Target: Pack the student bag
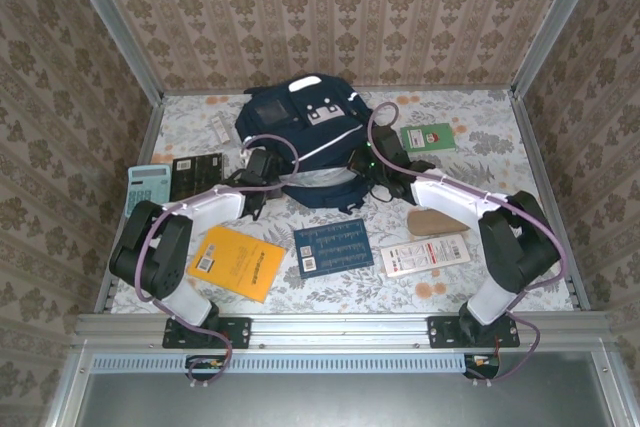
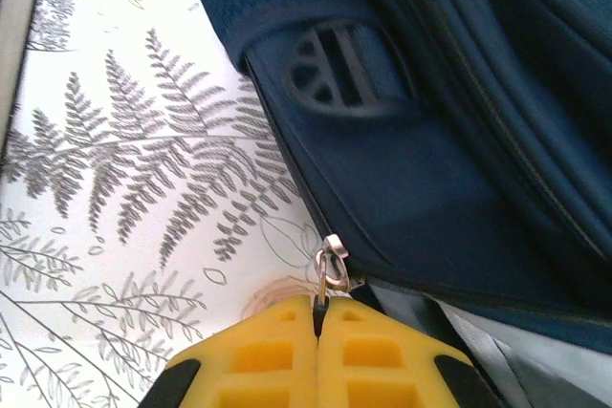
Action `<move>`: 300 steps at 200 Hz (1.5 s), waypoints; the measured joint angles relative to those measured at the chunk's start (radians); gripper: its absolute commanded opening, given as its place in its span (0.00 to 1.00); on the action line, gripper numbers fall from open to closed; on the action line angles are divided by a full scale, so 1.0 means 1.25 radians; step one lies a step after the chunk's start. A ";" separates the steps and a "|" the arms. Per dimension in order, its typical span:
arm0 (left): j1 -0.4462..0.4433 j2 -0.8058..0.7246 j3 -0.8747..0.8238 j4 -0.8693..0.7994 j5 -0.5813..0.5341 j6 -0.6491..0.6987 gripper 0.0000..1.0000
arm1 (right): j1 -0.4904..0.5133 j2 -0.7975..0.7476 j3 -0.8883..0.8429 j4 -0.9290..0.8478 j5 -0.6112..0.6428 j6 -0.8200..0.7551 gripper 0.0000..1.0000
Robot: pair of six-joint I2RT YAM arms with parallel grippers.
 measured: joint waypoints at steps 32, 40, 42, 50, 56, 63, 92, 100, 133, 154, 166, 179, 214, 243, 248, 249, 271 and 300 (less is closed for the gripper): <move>0.048 0.028 0.034 -0.004 -0.001 -0.001 0.00 | -0.026 -0.045 -0.020 -0.009 -0.009 -0.024 0.00; 0.063 0.048 0.052 -0.007 0.000 -0.005 0.00 | -0.035 -0.054 -0.025 -0.011 -0.014 -0.027 0.00; 0.067 0.054 0.056 -0.009 0.000 -0.007 0.00 | -0.038 -0.056 -0.027 -0.012 -0.016 -0.029 0.00; 0.079 0.074 0.076 -0.015 0.008 -0.010 0.00 | -0.047 -0.065 -0.034 -0.012 -0.025 -0.033 0.00; 0.086 0.090 0.092 -0.020 0.018 -0.013 0.00 | -0.052 -0.070 -0.039 -0.012 -0.035 -0.036 0.00; 0.091 0.106 0.109 -0.027 0.026 -0.017 0.00 | -0.055 -0.074 -0.045 -0.011 -0.043 -0.039 0.00; 0.101 0.153 0.168 -0.056 0.050 -0.020 0.00 | -0.064 -0.077 -0.055 -0.012 -0.072 -0.056 0.00; 0.102 0.156 0.174 -0.060 0.055 -0.020 0.00 | -0.067 -0.077 -0.055 -0.011 -0.080 -0.060 0.00; 0.102 0.154 0.175 -0.077 0.061 -0.017 0.32 | -0.079 -0.077 -0.054 -0.014 -0.105 -0.070 0.51; 0.102 0.127 0.164 -0.110 0.016 -0.005 0.59 | -0.104 -0.077 -0.051 -0.021 -0.105 -0.084 0.65; 0.089 0.093 0.151 -0.125 -0.005 -0.004 0.67 | -0.113 -0.086 -0.054 -0.025 -0.106 -0.095 0.69; 0.060 0.041 0.136 -0.142 -0.019 0.002 0.70 | -0.115 -0.118 -0.073 -0.028 -0.107 -0.107 0.72; -0.065 -0.096 0.118 -0.165 -0.040 0.009 0.76 | -0.112 -0.294 -0.174 -0.044 -0.112 -0.143 0.87; -0.166 -0.158 0.103 -0.190 -0.043 0.006 0.80 | -0.111 -0.432 -0.285 -0.048 -0.117 -0.149 0.94; -0.179 -0.168 0.096 -0.196 -0.043 0.003 0.81 | -0.111 -0.449 -0.302 -0.050 -0.118 -0.148 0.99; -0.181 -0.169 0.094 -0.197 -0.043 0.002 0.81 | -0.111 -0.454 -0.307 -0.052 -0.118 -0.147 0.99; -0.230 -0.213 0.036 -0.208 -0.045 -0.021 0.97 | -0.102 -0.523 -0.367 -0.078 -0.121 -0.158 0.99; -0.277 -0.275 -0.053 -0.213 -0.042 -0.052 0.97 | -0.077 -0.594 -0.406 -0.103 -0.121 -0.160 1.00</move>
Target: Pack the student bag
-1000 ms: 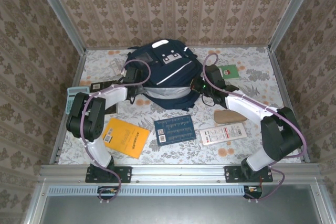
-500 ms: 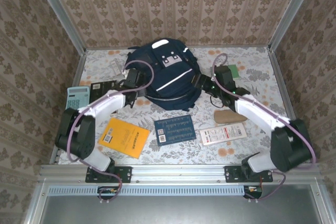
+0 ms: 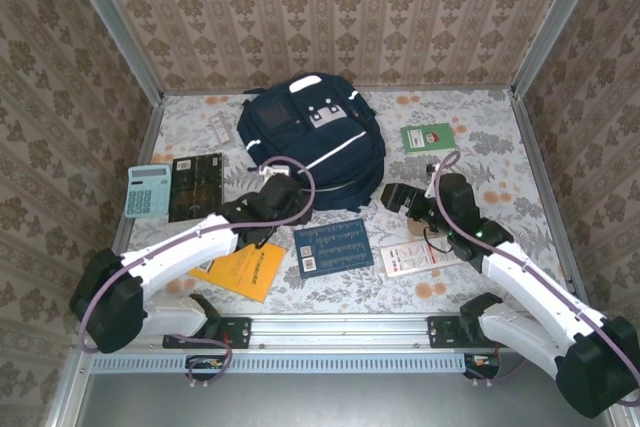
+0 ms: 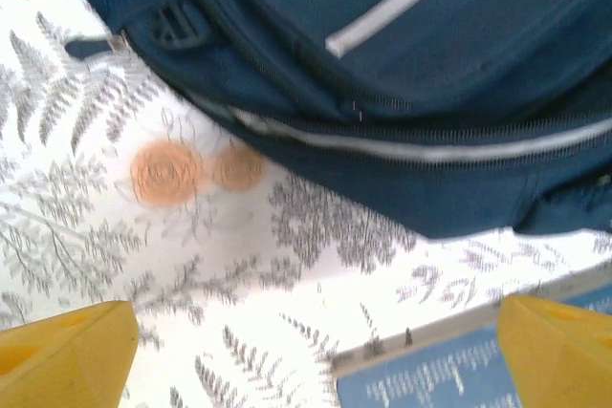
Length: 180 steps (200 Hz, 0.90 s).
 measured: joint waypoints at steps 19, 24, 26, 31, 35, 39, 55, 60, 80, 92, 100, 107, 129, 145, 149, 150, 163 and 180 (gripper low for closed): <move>-0.013 -0.010 -0.039 0.013 0.014 -0.015 0.97 | 0.051 -0.040 -0.034 -0.006 0.004 0.004 1.00; -0.014 -0.010 -0.050 0.023 0.019 -0.018 0.97 | 0.070 -0.047 -0.043 -0.009 0.004 0.007 1.00; -0.014 -0.010 -0.053 0.026 0.022 -0.019 0.97 | 0.078 -0.049 -0.047 -0.009 0.005 0.007 1.00; -0.014 -0.009 -0.066 0.037 0.028 -0.020 0.97 | 0.098 -0.053 -0.055 -0.012 0.006 0.012 1.00; -0.014 -0.009 -0.075 0.046 0.032 -0.021 0.97 | 0.110 -0.055 -0.061 -0.013 0.008 0.013 1.00; -0.014 -0.007 -0.083 0.054 0.036 -0.023 0.97 | 0.125 -0.056 -0.068 -0.014 0.008 0.017 1.00; -0.013 0.014 -0.099 0.081 0.054 -0.029 0.97 | 0.172 -0.054 -0.089 -0.022 0.013 0.023 1.00; -0.012 0.023 -0.100 0.090 0.063 -0.030 0.97 | 0.188 -0.053 -0.095 -0.024 0.016 0.025 1.00; -0.001 0.058 -0.101 0.140 0.100 -0.035 0.97 | 0.249 -0.032 -0.110 -0.023 0.035 0.040 0.99; 0.010 0.076 -0.102 0.173 0.123 -0.040 0.97 | 0.293 -0.013 -0.115 -0.023 0.047 0.050 1.00; 0.018 0.086 -0.104 0.195 0.138 -0.043 0.97 | 0.323 0.002 -0.118 -0.023 0.057 0.058 1.00; 0.023 0.095 -0.105 0.215 0.152 -0.045 0.97 | 0.351 0.014 -0.120 -0.022 0.068 0.064 1.00; 0.031 0.128 -0.106 0.261 0.182 -0.056 0.96 | 0.424 0.056 -0.125 -0.011 0.095 0.088 0.99; 0.031 0.150 -0.106 0.284 0.200 -0.060 0.96 | 0.462 0.101 -0.125 0.011 0.106 0.103 1.00; 0.031 0.153 -0.106 0.289 0.204 -0.062 0.96 | 0.471 0.113 -0.125 0.016 0.108 0.106 0.99; 0.031 0.154 -0.106 0.291 0.205 -0.062 0.96 | 0.472 0.116 -0.125 0.018 0.109 0.106 0.99; 0.031 0.165 -0.106 0.307 0.217 -0.067 0.96 | 0.494 0.158 -0.125 0.037 0.110 0.119 0.99; 0.031 0.174 -0.107 0.323 0.229 -0.075 0.96 | 0.517 0.220 -0.124 0.072 0.110 0.136 1.00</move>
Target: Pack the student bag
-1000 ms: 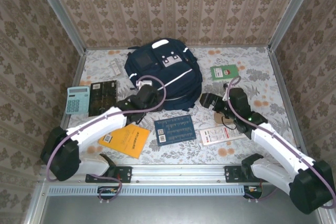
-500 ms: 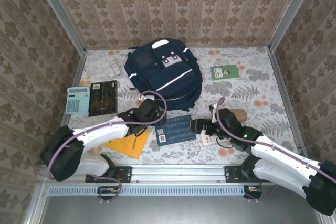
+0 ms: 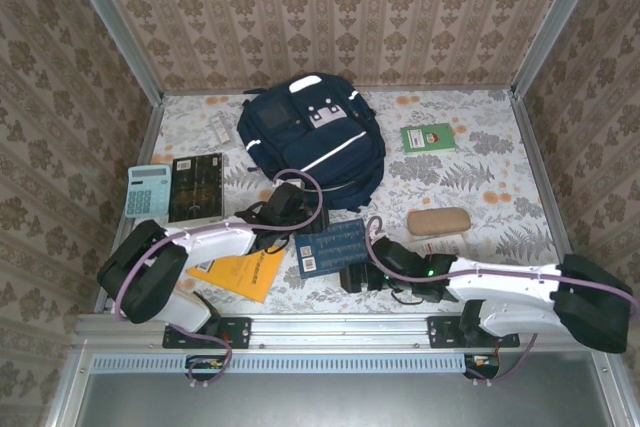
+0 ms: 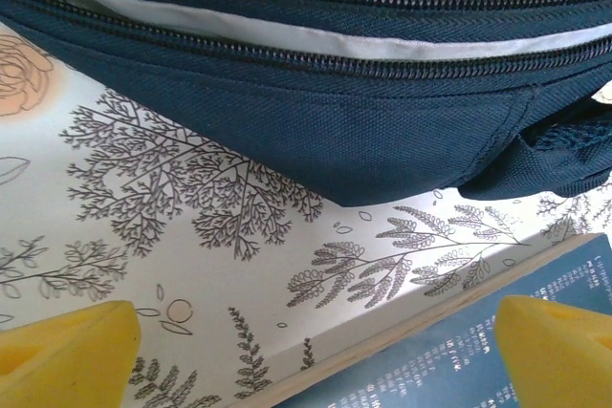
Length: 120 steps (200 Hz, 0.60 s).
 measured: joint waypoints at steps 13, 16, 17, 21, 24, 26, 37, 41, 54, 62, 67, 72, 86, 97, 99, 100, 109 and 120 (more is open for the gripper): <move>0.000 0.004 -0.002 0.007 0.008 -0.003 0.95 | 0.010 0.038 0.008 0.014 0.021 0.013 0.99; 0.000 0.005 -0.003 0.009 0.009 -0.004 0.95 | 0.011 0.041 0.012 0.014 0.023 0.016 1.00; 0.000 0.005 -0.003 0.009 0.009 -0.005 0.95 | 0.012 0.042 0.012 0.014 0.024 0.016 1.00; 0.001 0.007 -0.003 0.009 0.011 -0.005 0.95 | 0.014 0.049 0.016 0.015 0.028 0.024 0.99; 0.002 0.008 -0.003 0.009 0.012 -0.005 0.95 | 0.015 0.052 0.017 0.016 0.032 0.026 1.00; 0.002 0.009 -0.003 0.009 0.014 -0.005 0.95 | 0.016 0.056 0.019 0.017 0.035 0.028 0.99; 0.004 0.010 -0.005 0.010 0.017 -0.005 0.95 | 0.020 0.074 0.028 0.017 0.049 0.036 0.99; 0.005 0.010 -0.006 0.010 0.017 -0.005 0.95 | 0.020 0.079 0.033 0.015 0.053 0.037 0.99; 0.012 0.010 -0.015 0.019 0.023 -0.005 0.94 | 0.021 0.101 0.055 0.003 0.065 0.038 1.00; 0.016 0.010 -0.023 0.025 0.027 -0.006 0.94 | 0.021 0.117 0.072 -0.004 0.069 0.037 1.00; 0.020 0.011 -0.029 0.028 0.030 -0.007 0.94 | 0.019 0.127 0.082 -0.006 0.069 0.035 1.00; 0.024 0.010 -0.034 0.029 0.032 -0.008 0.94 | 0.016 0.137 0.090 -0.005 0.069 0.033 1.00; 0.037 0.009 -0.050 0.044 0.044 -0.009 0.94 | 0.002 0.165 0.113 -0.002 0.066 0.028 1.00; 0.043 0.004 -0.059 0.059 0.054 -0.013 0.93 | -0.016 0.180 0.126 0.010 0.058 0.023 0.99; 0.045 0.002 -0.061 0.062 0.056 -0.014 0.93 | -0.020 0.182 0.127 0.015 0.057 0.021 1.00; 0.045 0.002 -0.062 0.063 0.058 -0.014 0.93 | -0.022 0.183 0.127 0.016 0.056 0.021 1.00; 0.050 -0.002 -0.070 0.074 0.066 -0.015 0.93 | -0.042 0.194 0.134 0.036 0.054 0.013 1.00; 0.056 -0.005 -0.075 0.081 0.078 -0.017 0.92 | -0.075 0.204 0.137 0.058 0.049 0.002 0.99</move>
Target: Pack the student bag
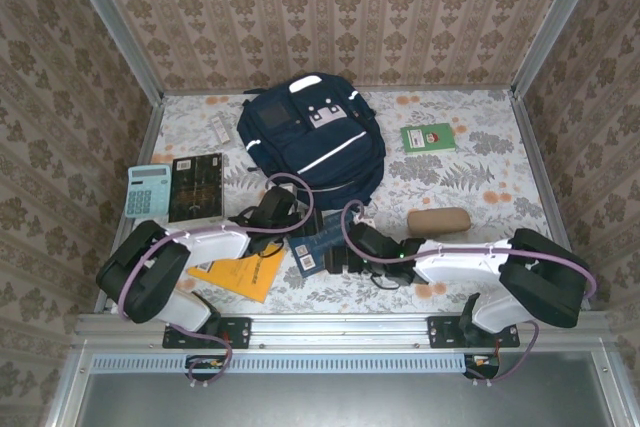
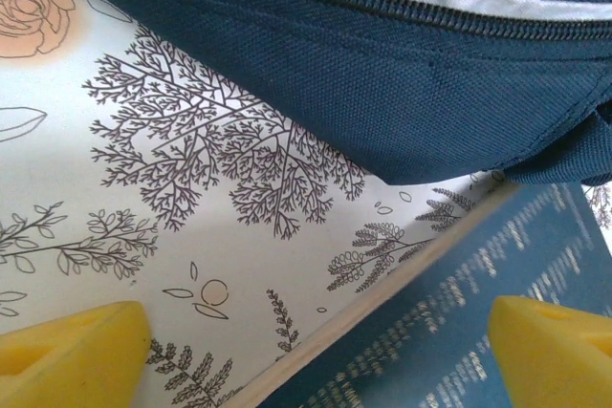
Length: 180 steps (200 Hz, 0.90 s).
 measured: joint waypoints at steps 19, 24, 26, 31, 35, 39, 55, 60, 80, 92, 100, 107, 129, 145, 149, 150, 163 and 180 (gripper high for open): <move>0.011 -0.008 -0.009 0.009 0.020 -0.003 0.90 | -0.044 0.005 0.001 0.024 -0.015 -0.014 1.00; 0.015 -0.010 -0.012 0.011 0.023 -0.003 0.90 | -0.052 0.005 0.001 0.026 -0.018 -0.016 1.00; 0.016 -0.011 -0.013 0.011 0.025 -0.004 0.90 | -0.055 0.005 0.001 0.027 -0.019 -0.017 1.00; 0.018 -0.013 -0.015 0.011 0.029 -0.003 0.90 | -0.060 0.005 0.001 0.027 -0.022 -0.018 1.00; 0.021 -0.016 -0.017 0.011 0.032 -0.003 0.90 | -0.063 0.005 0.001 0.028 -0.026 -0.019 0.99; 0.022 -0.017 -0.018 0.011 0.034 -0.003 0.90 | -0.065 0.005 0.001 0.028 -0.028 -0.021 1.00; 0.035 -0.022 -0.020 0.009 0.043 -0.003 0.89 | -0.065 0.005 0.001 0.031 -0.035 -0.023 1.00; 0.039 -0.022 -0.020 0.009 0.047 -0.004 0.89 | -0.065 0.005 0.001 0.032 -0.036 -0.022 1.00; 0.050 -0.023 -0.025 0.016 0.064 -0.005 0.87 | -0.065 0.006 0.001 0.040 -0.048 -0.020 1.00; 0.052 -0.023 -0.032 0.027 0.071 -0.006 0.87 | -0.065 0.011 0.001 0.047 -0.053 -0.020 1.00; 0.053 -0.023 -0.037 0.035 0.072 -0.006 0.87 | -0.065 0.020 0.001 0.056 -0.055 -0.018 1.00; 0.055 -0.023 -0.041 0.043 0.074 -0.006 0.87 | -0.065 0.028 0.001 0.064 -0.056 -0.018 1.00; 0.056 -0.029 -0.058 0.069 0.078 -0.007 0.86 | -0.069 0.043 0.010 0.069 -0.054 -0.016 1.00; 0.056 -0.033 -0.071 0.090 0.079 -0.007 0.85 | -0.075 0.060 0.028 0.068 -0.057 -0.015 1.00; 0.055 -0.035 -0.074 0.095 0.079 -0.007 0.85 | -0.078 0.065 0.032 0.068 -0.058 -0.015 1.00; 0.055 -0.035 -0.075 0.096 0.078 -0.006 0.85 | -0.078 0.065 0.033 0.068 -0.059 -0.015 1.00; 0.045 -0.038 -0.081 0.103 0.076 -0.008 0.85 | -0.089 0.076 0.045 0.070 -0.070 -0.014 1.00; 0.019 -0.046 -0.087 0.106 0.077 -0.014 0.85 | -0.108 0.085 0.057 0.069 -0.086 -0.015 1.00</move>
